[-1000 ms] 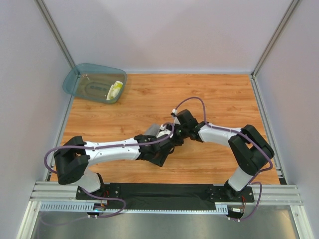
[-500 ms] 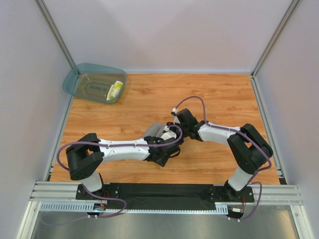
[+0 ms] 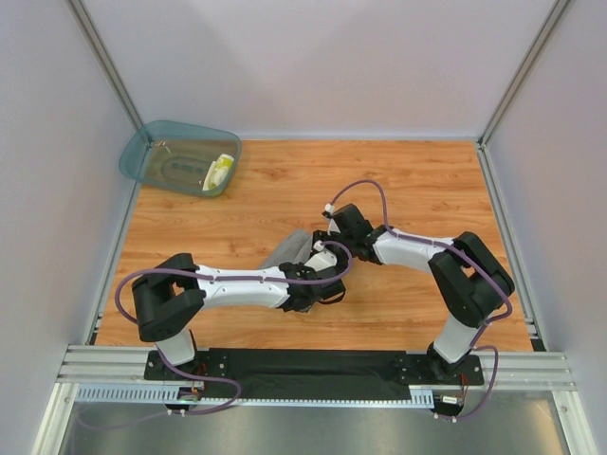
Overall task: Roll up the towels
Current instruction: Roll the towel
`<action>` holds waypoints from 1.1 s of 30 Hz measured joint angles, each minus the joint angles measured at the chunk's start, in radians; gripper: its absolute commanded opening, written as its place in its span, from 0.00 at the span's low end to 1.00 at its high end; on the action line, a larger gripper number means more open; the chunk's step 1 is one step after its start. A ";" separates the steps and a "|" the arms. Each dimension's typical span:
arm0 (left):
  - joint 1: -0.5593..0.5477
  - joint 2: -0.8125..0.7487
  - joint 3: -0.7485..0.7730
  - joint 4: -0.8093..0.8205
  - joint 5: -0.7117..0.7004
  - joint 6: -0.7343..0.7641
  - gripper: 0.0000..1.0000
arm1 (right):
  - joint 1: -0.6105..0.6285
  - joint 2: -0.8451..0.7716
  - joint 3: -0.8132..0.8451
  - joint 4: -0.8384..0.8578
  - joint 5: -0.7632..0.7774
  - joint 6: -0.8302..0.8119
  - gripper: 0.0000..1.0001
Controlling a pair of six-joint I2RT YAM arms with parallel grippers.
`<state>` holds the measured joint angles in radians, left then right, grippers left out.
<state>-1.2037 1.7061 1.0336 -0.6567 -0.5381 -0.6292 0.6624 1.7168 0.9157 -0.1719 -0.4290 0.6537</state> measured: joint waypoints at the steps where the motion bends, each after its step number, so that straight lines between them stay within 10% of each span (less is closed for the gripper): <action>1: 0.000 -0.006 -0.005 0.005 0.004 0.003 0.22 | 0.000 0.000 0.007 -0.014 0.002 -0.006 0.57; 33: 0.019 -0.232 -0.072 -0.013 0.560 -0.057 0.21 | -0.257 -0.020 0.188 -0.518 0.156 -0.253 0.70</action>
<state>-1.1851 1.4746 0.9619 -0.6693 0.0216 -0.6861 0.4049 1.6970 1.1042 -0.6903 -0.2726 0.4011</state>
